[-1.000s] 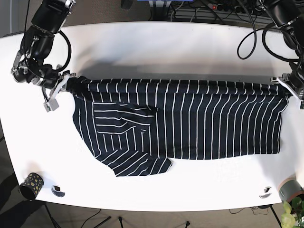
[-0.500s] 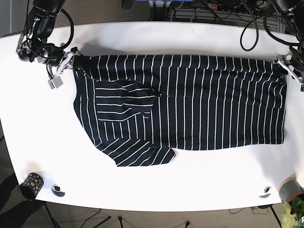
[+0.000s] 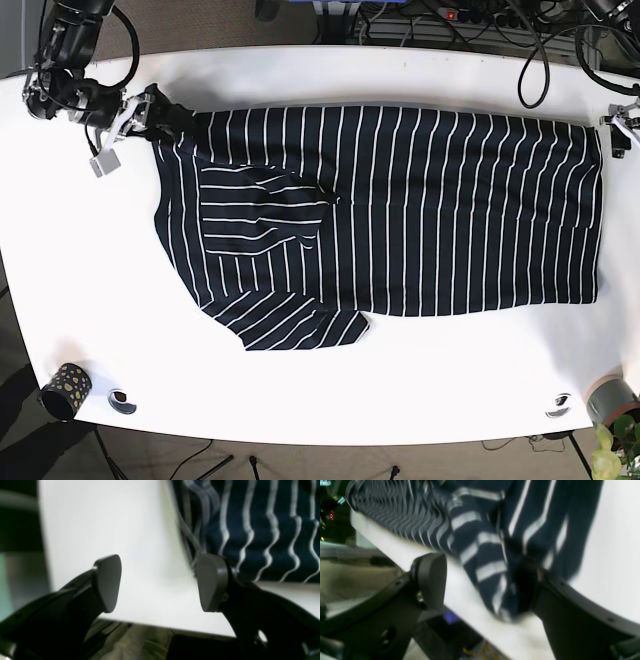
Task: Fold the T-shirt properly
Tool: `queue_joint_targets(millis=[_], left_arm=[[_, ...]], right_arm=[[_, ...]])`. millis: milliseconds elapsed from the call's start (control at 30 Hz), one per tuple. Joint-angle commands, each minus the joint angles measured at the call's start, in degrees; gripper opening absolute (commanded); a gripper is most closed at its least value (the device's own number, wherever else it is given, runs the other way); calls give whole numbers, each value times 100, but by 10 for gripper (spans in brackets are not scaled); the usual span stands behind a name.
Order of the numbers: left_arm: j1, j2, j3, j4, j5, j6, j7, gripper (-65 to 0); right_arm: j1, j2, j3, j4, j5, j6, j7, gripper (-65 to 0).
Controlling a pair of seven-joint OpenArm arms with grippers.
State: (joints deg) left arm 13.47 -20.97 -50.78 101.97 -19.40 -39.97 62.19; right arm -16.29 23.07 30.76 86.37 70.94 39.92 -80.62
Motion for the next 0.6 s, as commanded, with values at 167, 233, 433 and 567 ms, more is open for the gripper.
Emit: queue_joint_targets(millis=[167, 233, 433, 567], left_arm=[[-33, -105, -209, 163, -51, -3, -17, -211], [-244, -17, -16, 172, -139, -3, -17, -211], [-807, 458, 573, 207, -183, -3, -8, -211], [-1027, 572, 1144, 163, 142, -3, -8, -211]], right_arm=[[-212, 150, 58, 194, 120, 8, 62, -255], [-186, 106, 58, 546, 76, 8, 62, -257], [192, -386, 49, 1231, -478, 8, 62, -265], [500, -720, -57, 1267, -1129, 8, 62, -333]])
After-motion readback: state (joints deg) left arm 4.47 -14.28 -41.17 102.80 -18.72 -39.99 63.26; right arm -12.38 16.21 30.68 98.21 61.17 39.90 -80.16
